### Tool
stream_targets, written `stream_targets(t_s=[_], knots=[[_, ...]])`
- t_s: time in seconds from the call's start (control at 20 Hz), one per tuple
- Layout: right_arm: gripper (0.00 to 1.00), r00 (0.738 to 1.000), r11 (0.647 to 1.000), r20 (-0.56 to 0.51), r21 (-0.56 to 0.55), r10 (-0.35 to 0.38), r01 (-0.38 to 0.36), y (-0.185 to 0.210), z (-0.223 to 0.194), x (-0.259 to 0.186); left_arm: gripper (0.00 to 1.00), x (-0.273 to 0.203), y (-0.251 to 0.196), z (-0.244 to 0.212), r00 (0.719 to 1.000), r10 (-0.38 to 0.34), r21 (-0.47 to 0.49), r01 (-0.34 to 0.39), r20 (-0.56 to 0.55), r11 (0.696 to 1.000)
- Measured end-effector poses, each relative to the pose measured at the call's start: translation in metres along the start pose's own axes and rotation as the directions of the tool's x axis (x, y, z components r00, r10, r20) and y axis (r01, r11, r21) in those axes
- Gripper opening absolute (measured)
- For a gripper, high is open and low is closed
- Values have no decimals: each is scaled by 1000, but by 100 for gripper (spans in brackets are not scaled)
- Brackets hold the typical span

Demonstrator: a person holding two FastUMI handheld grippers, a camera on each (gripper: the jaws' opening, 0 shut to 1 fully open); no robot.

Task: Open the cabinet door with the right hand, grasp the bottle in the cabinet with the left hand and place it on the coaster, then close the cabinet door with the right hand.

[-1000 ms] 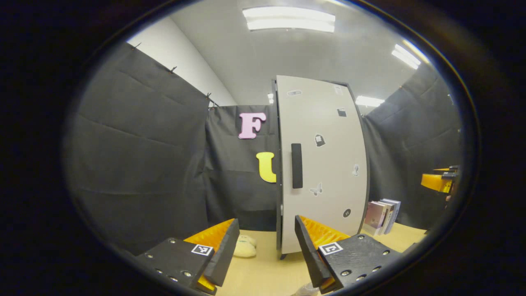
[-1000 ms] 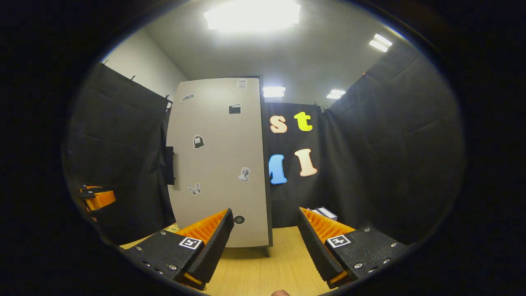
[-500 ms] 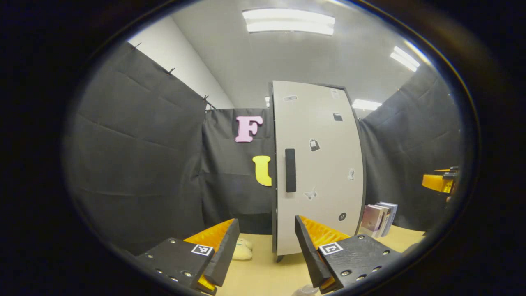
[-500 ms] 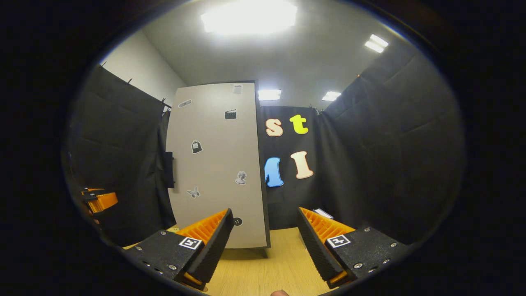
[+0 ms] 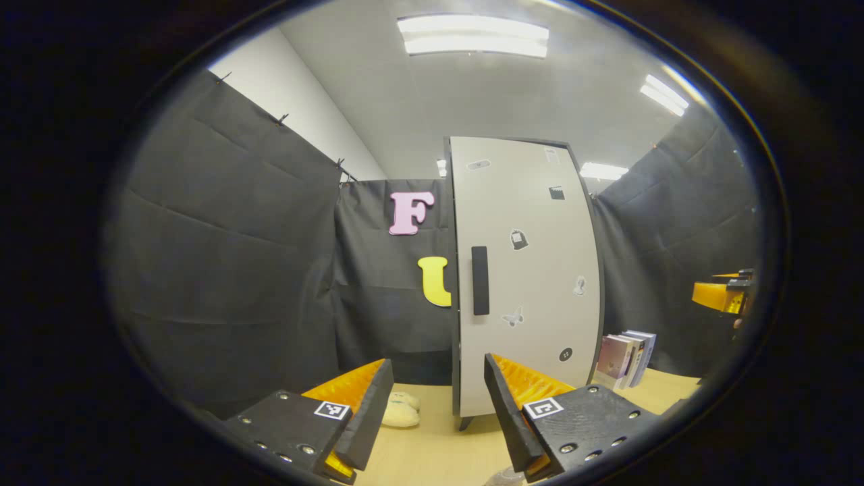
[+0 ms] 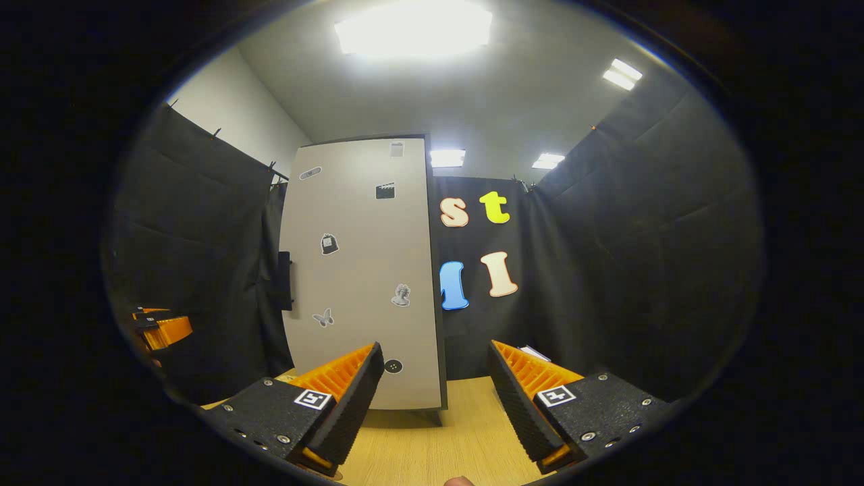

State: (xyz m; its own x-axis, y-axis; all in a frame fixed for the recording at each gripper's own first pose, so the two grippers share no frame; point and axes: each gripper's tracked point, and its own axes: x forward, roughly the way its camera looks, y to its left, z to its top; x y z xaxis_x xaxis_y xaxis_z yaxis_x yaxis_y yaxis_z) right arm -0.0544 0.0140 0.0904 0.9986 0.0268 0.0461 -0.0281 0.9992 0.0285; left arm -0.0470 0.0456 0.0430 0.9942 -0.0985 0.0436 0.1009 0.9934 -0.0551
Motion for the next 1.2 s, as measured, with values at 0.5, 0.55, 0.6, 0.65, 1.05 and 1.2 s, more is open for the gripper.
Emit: stream_targets(t_s=[0.5,0.55,0.6,0.65,1.05,1.2], knots=[[94,1000,1000,1,2,-11,11,0,0,-7,78,-2,3,-2,1000,-2,0,2,3,1000],[94,1000,1000,3,0,-11,11,0,1,-7,78,0,4,-1,1000,-2,3,2,5,1000],[94,1000,1000,5,-3,-12,12,0,2,-6,78,1,5,-1,1000,0,4,0,8,1000],[94,1000,1000,7,-5,-16,16,-1,3,-6,78,2,6,0,1000,1,3,-1,11,1000],[94,999,1000,12,-7,-30,30,1,3,-5,78,9,8,-4,1000,-10,-5,10,7,1000],[95,999,999,15,-8,-38,38,0,2,-5,78,10,9,-5,1000,-12,4,12,4,1000]])
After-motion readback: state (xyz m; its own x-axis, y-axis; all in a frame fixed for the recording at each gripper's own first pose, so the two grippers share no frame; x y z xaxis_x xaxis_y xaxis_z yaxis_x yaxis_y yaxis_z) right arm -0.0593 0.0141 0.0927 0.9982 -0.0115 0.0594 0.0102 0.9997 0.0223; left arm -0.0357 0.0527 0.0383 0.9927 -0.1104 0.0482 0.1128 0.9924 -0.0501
